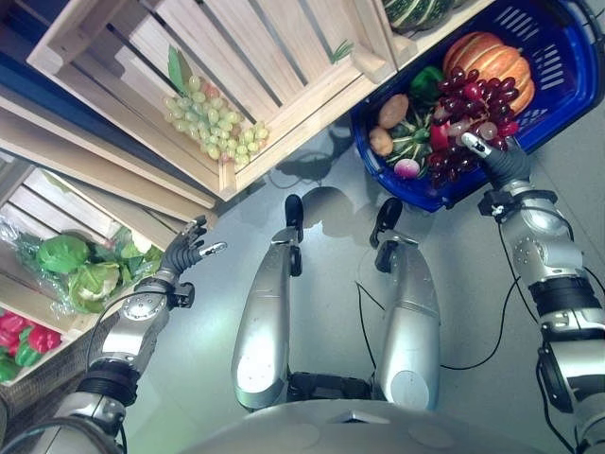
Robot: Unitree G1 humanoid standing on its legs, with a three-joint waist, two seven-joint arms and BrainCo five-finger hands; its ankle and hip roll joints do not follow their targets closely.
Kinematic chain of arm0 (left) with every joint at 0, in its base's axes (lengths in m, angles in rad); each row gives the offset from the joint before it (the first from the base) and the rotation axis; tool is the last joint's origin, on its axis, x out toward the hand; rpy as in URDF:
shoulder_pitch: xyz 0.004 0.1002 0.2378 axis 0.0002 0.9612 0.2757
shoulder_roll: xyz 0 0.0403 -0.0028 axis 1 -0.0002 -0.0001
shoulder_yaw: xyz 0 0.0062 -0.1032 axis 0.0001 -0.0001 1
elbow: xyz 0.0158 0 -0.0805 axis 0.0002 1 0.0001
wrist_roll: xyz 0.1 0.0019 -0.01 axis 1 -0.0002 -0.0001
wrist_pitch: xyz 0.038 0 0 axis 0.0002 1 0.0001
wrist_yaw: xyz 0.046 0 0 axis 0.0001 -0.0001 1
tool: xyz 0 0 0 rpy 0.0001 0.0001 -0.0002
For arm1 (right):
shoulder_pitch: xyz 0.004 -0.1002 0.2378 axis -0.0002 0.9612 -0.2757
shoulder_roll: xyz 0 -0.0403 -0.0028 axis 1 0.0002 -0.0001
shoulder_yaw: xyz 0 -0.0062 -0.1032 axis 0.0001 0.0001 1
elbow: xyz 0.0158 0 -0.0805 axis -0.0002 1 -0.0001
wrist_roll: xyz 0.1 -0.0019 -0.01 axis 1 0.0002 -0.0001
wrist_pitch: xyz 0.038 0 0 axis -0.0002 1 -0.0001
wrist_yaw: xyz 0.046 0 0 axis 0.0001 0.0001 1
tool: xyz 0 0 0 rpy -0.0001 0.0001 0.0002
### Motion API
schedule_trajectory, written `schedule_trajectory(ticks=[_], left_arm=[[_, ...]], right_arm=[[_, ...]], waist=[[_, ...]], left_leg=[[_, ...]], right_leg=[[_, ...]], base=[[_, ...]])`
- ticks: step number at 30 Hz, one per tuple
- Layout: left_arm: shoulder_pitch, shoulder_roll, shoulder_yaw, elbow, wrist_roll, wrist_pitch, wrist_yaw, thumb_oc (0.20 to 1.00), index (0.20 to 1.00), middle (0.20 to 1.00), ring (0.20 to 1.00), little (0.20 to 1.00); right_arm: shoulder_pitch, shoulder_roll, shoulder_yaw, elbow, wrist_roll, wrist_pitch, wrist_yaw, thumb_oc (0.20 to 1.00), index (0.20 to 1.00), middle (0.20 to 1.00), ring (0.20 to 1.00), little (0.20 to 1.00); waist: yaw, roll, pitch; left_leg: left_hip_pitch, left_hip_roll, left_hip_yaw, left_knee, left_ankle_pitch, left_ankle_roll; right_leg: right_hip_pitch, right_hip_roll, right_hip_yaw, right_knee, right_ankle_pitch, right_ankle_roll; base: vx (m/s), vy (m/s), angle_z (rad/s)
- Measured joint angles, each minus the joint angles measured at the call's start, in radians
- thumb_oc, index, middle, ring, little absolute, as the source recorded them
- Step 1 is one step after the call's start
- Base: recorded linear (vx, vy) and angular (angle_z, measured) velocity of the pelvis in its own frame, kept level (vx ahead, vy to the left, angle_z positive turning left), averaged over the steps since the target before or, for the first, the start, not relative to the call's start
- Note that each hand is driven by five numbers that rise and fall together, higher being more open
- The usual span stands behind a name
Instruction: Pick up fruits and vegetables into the basket
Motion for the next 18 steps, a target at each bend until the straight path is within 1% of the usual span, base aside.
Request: schedule_trajectory(ticks=[3, 5, 7, 9, 10, 12, 13, 14, 16, 18], left_arm=[[0.016, -0.018, -0.002, 0.015, -0.006, -0.019, 0.003, 1.000, 1.000, 1.000, 1.000, 1.000], [0.019, -0.023, -0.001, 0.028, -0.022, -0.020, 0.008, 1.000, 1.000, 1.000, 1.000, 1.000], [0.031, -0.031, 0.001, 0.048, -0.059, -0.023, 0.010, 1.000, 1.000, 1.000, 1.000, 1.000], [0.037, -0.039, 0.000, 0.064, -0.066, -0.025, 0.009, 1.000, 1.000, 1.000, 1.000, 1.000], [0.045, -0.041, 0.000, 0.065, -0.066, -0.037, 0.009, 1.000, 1.000, 1.000, 1.000, 1.000], [0.056, -0.041, -0.001, 0.064, -0.066, -0.049, 0.008, 1.000, 1.000, 1.000, 1.000, 1.000], [0.056, -0.041, -0.001, 0.064, -0.066, -0.049, 0.008, 1.000, 1.000, 1.000, 1.000, 1.000], [0.061, -0.041, -0.001, 0.063, -0.067, -0.064, 0.007, 1.000, 1.000, 1.000, 1.000, 1.000], [0.062, -0.035, -0.004, 0.043, -0.068, -0.070, 0.009, 1.000, 1.000, 1.000, 1.000, 1.000], [0.061, -0.024, -0.008, 0.024, -0.067, -0.085, 0.012, 1.000, 1.000, 1.000, 1.000, 1.000]], right_arm=[[-0.070, -0.002, -0.008, 0.059, 0.032, 0.044, -0.001, 0.200, 0.200, 0.200, 0.200, 0.200], [-0.114, -0.005, -0.021, 0.108, 0.061, 0.070, 0.001, 0.200, 0.200, 0.200, 0.200, 0.200], [-0.164, -0.009, -0.032, 0.171, 0.098, 0.104, 0.003, 0.200, 0.200, 0.200, 0.200, 0.200], [-0.187, -0.013, -0.040, 0.202, 0.121, 0.131, 0.003, 0.200, 0.200, 0.200, 0.200, 0.200], [-0.200, -0.016, -0.042, 0.216, 0.152, 0.162, 0.003, 0.200, 0.200, 0.200, 0.200, 0.200], [-0.223, -0.016, -0.043, 0.252, 0.204, 0.195, 0.005, 0.200, 0.200, 0.200, 0.200, 0.200], [-0.223, -0.016, -0.043, 0.252, 0.204, 0.195, 0.005, 0.200, 0.200, 0.200, 0.200, 0.200], [-0.240, -0.016, -0.048, 0.292, 0.248, 0.220, 0.005, 0.200, 0.200, 0.200, 0.200, 0.200], [-0.257, -0.018, -0.075, 0.338, 0.303, 0.254, 0.012, 0.200, 0.200, 0.200, 0.200, 0.200], [-0.267, -0.019, -0.093, 0.375, 0.359, 0.273, 0.013, 0.200, 0.200, 0.200, 0.200, 0.200]], waist=[[0.006, 0.000, 0.000], [0.015, 0.001, 0.000], [0.032, 0.003, -0.001], [0.046, 0.003, -0.002], [0.053, 0.003, -0.002], [0.060, 0.003, -0.002], [0.060, 0.003, -0.002], [0.064, 0.003, -0.002], [0.072, 0.004, -0.002], [0.074, 0.004, -0.002]], left_leg=[[-0.034, -0.005, 0.002, 0.007, 0.001, -0.001], [-0.054, -0.012, 0.002, 0.009, 0.006, -0.003], [-0.086, -0.013, 0.002, 0.020, 0.007, -0.006], [-0.107, -0.013, 0.002, 0.022, 0.009, -0.009], [-0.120, -0.015, 0.001, 0.022, 0.010, -0.010], [-0.133, -0.016, 0.002, 0.023, 0.011, -0.010], [-0.133, -0.016, 0.002, 0.023, 0.011, -0.010], [-0.140, -0.018, 0.001, 0.023, 0.012, -0.009], [-0.154, -0.019, 0.002, 0.023, 0.013, -0.010], [-0.173, -0.021, 0.001, 0.025, 0.016, -0.011]], right_leg=[[-0.043, -0.015, 0.002, 0.028, -0.011, -0.005], [-0.075, -0.020, 0.008, 0.050, -0.016, -0.012], [-0.113, -0.023, 0.011, 0.069, -0.022, -0.019], [-0.138, -0.029, 0.012, 0.082, -0.025, -0.022], [-0.154, -0.032, 0.012, 0.086, -0.028, -0.025], [-0.170, -0.034, 0.014, 0.093, -0.030, -0.027], [-0.170, -0.034, 0.014, 0.093, -0.030, -0.027], [-0.181, -0.035, 0.015, 0.102, -0.034, -0.028], [-0.199, -0.037, 0.019, 0.108, -0.036, -0.030], [-0.221, -0.041, 0.021, 0.119, -0.038, -0.033]], base=[[0.00, 0.018, 0.07], [0.00, 0.021, 0.07], [0.00, 0.007, 0.02], [-0.01, 0.011, 0.03], [-0.01, 0.019, 0.04], [0.00, 0.008, 0.02], [-0.01, 0.011, 0.04], [0.00, 0.000, 0.00], [-0.01, 0.006, 0.02], [-0.01, -0.002, 0.03]])
